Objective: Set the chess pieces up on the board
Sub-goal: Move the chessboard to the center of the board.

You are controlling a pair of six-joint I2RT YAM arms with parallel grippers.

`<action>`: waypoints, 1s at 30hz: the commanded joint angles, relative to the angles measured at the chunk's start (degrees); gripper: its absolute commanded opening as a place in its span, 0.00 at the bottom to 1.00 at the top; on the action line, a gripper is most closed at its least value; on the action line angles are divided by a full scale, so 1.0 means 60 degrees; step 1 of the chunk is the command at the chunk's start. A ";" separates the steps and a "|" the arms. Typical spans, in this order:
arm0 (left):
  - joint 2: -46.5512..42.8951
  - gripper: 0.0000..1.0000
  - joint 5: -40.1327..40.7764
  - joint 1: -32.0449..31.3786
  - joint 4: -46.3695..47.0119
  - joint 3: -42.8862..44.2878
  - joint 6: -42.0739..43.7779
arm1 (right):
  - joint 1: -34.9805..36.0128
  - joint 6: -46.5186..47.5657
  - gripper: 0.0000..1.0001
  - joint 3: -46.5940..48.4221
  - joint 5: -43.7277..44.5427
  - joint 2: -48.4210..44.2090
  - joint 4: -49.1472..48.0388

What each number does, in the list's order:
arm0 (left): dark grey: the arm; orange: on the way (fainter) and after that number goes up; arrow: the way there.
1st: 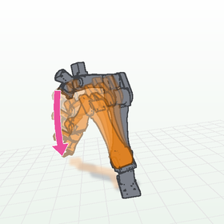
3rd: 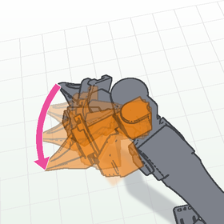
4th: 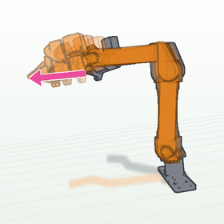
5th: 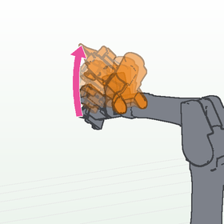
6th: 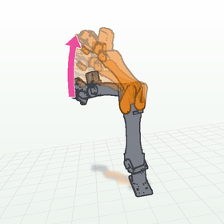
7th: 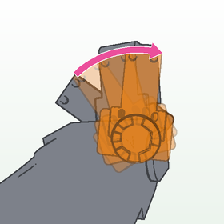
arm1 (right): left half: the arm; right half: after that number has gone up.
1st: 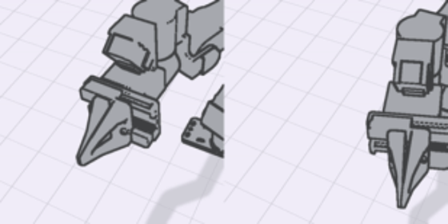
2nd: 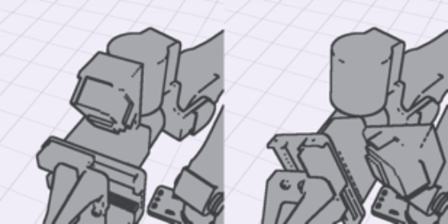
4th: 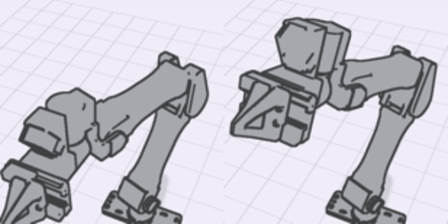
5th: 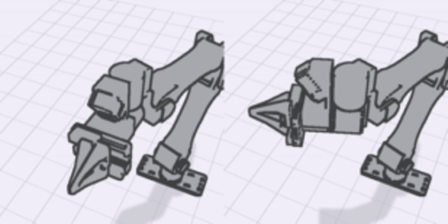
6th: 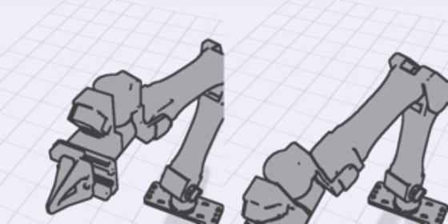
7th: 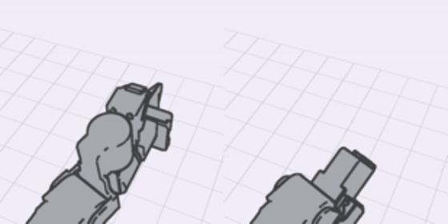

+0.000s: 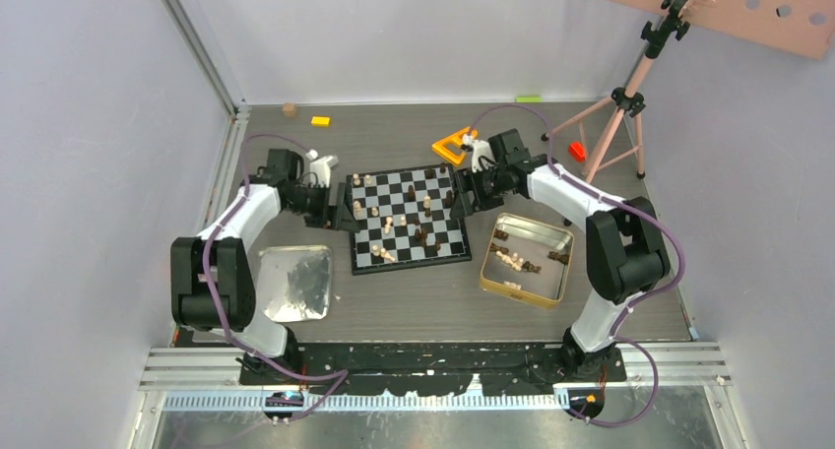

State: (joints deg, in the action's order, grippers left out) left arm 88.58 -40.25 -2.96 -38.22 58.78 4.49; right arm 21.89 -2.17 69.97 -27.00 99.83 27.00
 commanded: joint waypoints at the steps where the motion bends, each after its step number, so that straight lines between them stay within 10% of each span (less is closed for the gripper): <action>1: -0.0196 0.79 0.0060 0.0893 0.1308 0.0617 -0.1181 | -0.0161 -0.0246 0.75 0.0493 0.0218 0.0034 -0.0641; 30: 0.6170 0.90 -0.0468 0.1050 0.7002 0.4710 -0.6774 | -0.0191 -0.0634 0.74 0.0028 -0.0436 0.1772 -0.1353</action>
State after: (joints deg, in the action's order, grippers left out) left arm 122.02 -40.84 3.86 -0.36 82.28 -31.11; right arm 20.75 -5.96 70.52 -27.86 109.80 19.75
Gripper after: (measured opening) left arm 0.910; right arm 0.755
